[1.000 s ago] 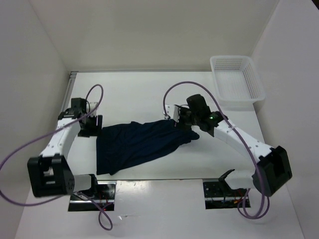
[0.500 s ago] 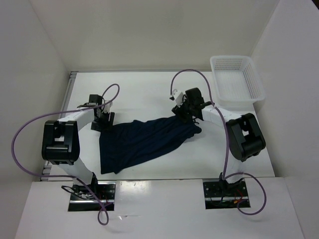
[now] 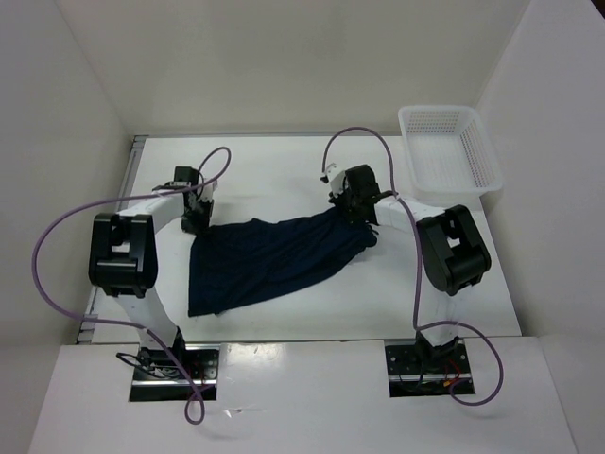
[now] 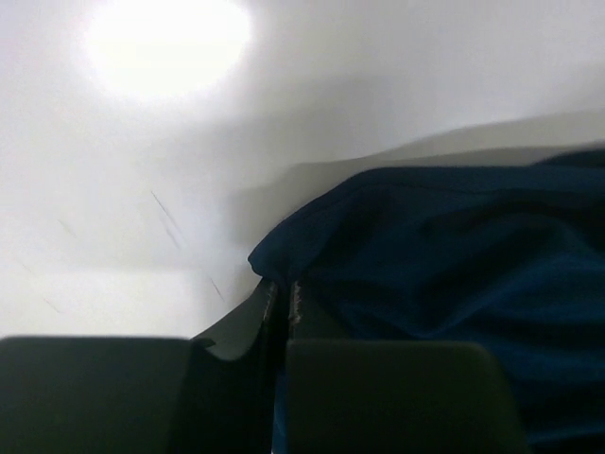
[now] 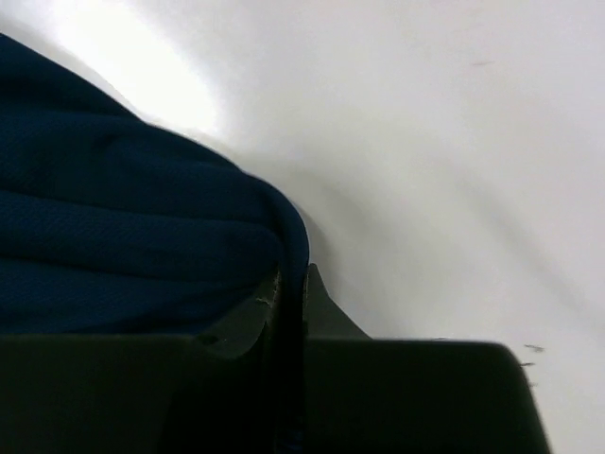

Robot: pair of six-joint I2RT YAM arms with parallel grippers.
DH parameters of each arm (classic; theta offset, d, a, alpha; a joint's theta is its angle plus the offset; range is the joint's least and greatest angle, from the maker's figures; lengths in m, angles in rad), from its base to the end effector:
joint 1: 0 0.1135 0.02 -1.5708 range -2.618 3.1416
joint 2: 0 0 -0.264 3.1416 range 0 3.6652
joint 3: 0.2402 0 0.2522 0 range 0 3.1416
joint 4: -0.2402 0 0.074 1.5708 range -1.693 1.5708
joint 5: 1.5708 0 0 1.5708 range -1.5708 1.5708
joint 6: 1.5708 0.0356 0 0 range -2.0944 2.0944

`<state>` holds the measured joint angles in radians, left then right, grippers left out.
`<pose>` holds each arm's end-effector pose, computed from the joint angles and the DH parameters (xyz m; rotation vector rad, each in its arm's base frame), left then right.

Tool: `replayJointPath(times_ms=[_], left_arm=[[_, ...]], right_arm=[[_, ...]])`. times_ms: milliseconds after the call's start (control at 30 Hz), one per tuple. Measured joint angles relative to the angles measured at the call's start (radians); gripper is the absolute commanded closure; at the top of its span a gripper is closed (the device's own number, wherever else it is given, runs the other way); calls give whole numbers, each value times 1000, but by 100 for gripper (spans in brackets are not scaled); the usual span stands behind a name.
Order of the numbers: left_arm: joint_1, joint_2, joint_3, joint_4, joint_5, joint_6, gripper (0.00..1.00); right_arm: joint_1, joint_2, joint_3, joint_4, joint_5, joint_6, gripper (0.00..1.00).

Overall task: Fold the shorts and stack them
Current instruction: Fold the shorts

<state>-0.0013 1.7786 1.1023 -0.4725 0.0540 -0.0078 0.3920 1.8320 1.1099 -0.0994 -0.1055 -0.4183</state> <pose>0.3479 -0.0024 0.1654 0.0069 2.7189 -0.0761 0.3554 0.1510 0.1716 -0.9871 2.1759 0.1138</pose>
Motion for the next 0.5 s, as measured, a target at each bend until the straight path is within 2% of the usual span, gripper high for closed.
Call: replayJointPath(times_ms=[133,167,200,233,267,300,333,367,500], left_arm=[[0,128,197,76,-77,1,100],[0,149,241,95,-88,1,99],[-1,162,275,113,-99,0,82],[-5,170,307,132,-111,3,63],[-10,173,328,147,-125,10,42],[-15,174,349,160,-144,9,30],[-20,174,361,167,-155,12,23],[-24,175,373,174,-169,8,17],[-35,168,383,165,-208,5,17]], right_arm=[[-12,32,49,65,105,47,100],[-18,39,63,80,127,54,97],[-24,45,76,99,146,56,68],[-29,51,89,109,158,57,49],[-34,56,104,114,168,51,35],[-40,59,118,116,175,52,24],[-44,62,134,116,178,49,14],[-47,63,149,116,178,42,12],[-54,61,192,127,177,23,12]])
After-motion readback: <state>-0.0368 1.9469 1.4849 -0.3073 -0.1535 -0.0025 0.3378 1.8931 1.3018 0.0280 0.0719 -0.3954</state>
